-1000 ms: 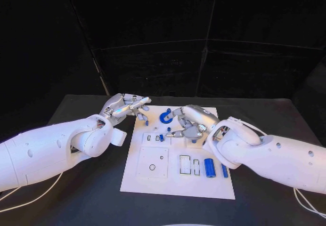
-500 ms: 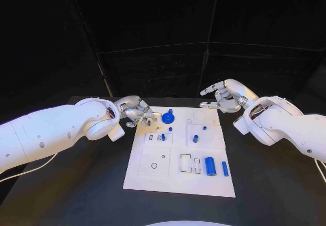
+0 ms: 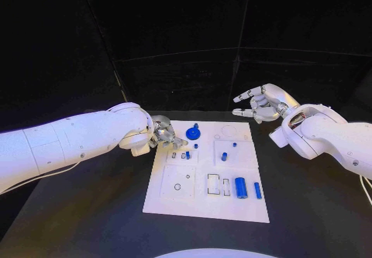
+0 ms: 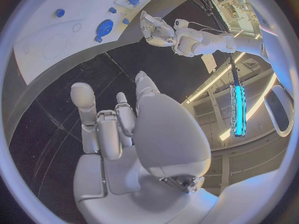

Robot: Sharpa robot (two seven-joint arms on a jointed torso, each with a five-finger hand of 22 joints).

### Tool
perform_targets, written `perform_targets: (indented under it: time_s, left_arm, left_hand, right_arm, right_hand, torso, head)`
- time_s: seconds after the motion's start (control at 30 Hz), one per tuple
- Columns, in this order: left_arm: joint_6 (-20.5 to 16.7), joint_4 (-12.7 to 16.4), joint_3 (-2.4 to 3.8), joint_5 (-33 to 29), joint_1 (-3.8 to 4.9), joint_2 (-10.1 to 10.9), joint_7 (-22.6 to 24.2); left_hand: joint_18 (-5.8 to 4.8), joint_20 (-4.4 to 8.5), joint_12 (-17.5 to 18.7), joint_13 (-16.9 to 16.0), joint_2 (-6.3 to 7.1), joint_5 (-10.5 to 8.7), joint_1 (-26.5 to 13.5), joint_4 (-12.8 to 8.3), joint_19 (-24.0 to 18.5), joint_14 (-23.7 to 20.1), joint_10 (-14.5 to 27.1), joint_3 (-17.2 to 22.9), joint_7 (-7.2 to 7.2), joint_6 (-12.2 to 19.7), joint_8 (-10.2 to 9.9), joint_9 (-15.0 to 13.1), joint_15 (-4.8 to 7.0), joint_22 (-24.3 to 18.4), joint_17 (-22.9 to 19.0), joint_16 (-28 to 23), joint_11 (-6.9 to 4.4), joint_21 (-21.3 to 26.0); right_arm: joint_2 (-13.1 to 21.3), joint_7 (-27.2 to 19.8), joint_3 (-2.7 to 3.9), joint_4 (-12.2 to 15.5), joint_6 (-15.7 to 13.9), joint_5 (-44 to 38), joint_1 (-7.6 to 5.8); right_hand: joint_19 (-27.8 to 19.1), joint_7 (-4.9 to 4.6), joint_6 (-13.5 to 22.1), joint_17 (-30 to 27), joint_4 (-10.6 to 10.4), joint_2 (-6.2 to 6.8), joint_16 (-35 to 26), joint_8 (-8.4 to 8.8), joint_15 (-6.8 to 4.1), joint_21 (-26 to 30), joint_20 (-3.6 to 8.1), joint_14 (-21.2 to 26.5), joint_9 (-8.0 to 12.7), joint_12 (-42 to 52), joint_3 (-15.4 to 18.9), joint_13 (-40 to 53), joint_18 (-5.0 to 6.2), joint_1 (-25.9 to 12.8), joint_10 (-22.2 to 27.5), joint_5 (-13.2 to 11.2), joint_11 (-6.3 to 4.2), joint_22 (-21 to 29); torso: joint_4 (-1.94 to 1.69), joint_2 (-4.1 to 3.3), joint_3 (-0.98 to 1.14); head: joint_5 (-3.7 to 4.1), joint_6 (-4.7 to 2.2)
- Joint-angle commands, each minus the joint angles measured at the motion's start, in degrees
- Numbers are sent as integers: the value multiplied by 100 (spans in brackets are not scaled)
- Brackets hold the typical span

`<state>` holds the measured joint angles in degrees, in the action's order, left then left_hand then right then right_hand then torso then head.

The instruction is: Assemble the parts on the task board

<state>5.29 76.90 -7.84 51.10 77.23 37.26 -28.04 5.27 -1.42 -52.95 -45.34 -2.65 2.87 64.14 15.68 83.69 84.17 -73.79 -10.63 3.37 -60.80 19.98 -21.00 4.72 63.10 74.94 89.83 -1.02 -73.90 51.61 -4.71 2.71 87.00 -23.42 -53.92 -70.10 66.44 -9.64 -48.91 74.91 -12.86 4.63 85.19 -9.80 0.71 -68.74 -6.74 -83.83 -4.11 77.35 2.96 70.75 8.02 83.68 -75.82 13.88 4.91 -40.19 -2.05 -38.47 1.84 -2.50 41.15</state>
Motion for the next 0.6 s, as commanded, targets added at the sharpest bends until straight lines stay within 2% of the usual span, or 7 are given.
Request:
perform_targets:
  time_s: [0.03,0.2,0.37,0.5,0.6]
  left_arm:
    - [252,-106,-18,319,26,-164,-513]
    - [335,-203,-32,339,37,-351,-563]
    - [486,-268,-35,345,41,-473,-588]
    - [583,-317,-36,346,42,-556,-598]
    - [623,-381,-37,346,42,-628,-602]
  left_hand:
    - [-64,19,-101,-114,-54,-14,10,16,23,583,24,-73,0,53,61,-80,3,90,1506,17,9,-68]
    - [-74,20,-179,-199,-73,-14,25,33,35,583,16,-124,-5,79,108,-152,4,160,1506,17,5,-113]
    - [-82,22,-239,-266,-91,-14,43,40,45,583,11,-166,-8,103,150,-216,6,215,1506,17,2,-149]
    - [-83,22,-253,-282,-102,-14,61,35,44,583,14,-177,-9,116,166,-243,7,222,1506,17,1,-155]
    - [-81,22,-243,-269,-109,-14,74,31,41,583,26,-182,-9,125,174,-257,6,216,1506,17,2,-151]
  right_arm:
    - [-28,0,8,-14,82,128,-14]
    - [-79,42,8,-65,67,130,-14]
    - [-145,91,7,-114,60,131,-14]
    - [-182,139,7,-145,70,131,-14]
    - [-199,170,7,-158,78,131,-14]
  right_hand:
    - [-29,-14,-24,299,24,-38,-38,-42,-37,36,30,-331,7,-30,23,-3,69,-20,11,37,-10,12]
    - [-27,-13,-24,296,30,-57,-42,-50,-39,45,33,-332,7,-29,31,-5,69,-30,9,69,-12,22]
    - [-25,-11,-25,292,27,-69,-46,-56,-40,49,34,-332,8,-27,39,-2,69,-47,5,79,-13,26]
    - [-28,-11,-25,289,27,-72,-47,-57,-40,52,34,-332,8,-29,40,-6,71,-50,7,81,-13,34]
    - [-38,-11,-24,271,26,-81,-56,-60,-41,65,35,-328,9,-43,44,-28,75,-58,22,89,-14,60]
  torso:
    - [8,7,14]
    - [9,0,2]
    - [0,-10,1]
    - [-16,-4,-6]
    - [-13,-6,-7]
  head:
    - [-26,12]
    - [-17,6]
    - [-7,5]
    - [4,15]
    - [0,33]
